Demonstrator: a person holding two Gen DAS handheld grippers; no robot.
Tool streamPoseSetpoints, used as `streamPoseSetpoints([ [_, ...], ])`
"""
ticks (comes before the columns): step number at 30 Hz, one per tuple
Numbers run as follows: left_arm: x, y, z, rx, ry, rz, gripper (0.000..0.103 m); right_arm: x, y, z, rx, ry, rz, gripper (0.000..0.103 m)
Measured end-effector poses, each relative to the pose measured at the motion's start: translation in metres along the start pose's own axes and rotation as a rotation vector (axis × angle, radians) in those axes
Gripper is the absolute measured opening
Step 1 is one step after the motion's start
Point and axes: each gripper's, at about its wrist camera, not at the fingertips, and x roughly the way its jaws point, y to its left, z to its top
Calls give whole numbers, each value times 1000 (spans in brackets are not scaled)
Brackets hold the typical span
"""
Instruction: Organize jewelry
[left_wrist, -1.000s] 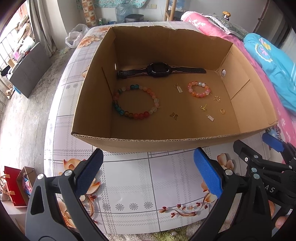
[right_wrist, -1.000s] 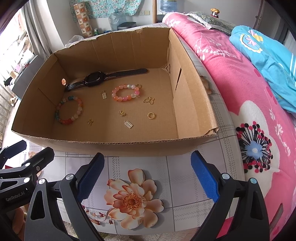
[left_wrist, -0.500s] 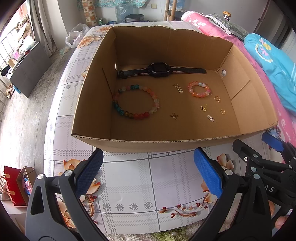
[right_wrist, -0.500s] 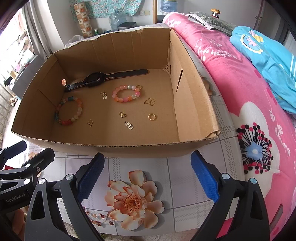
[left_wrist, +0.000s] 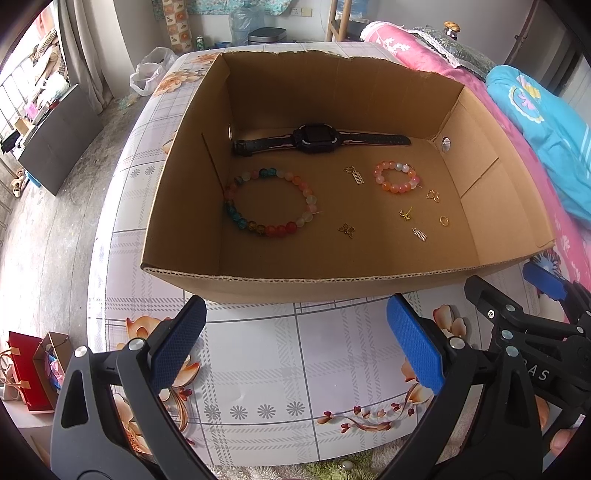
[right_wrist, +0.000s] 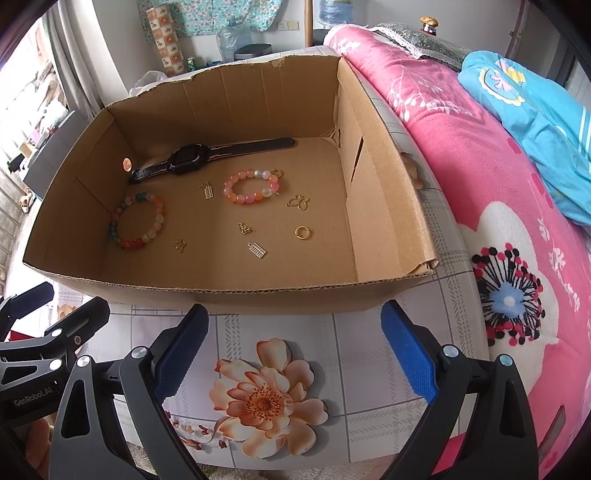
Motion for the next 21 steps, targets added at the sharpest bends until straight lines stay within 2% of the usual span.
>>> streamPoseSetpoints([
  [21,-1,-2,0,5,-2,2,95,-1,0,1,0,0,2,92],
])
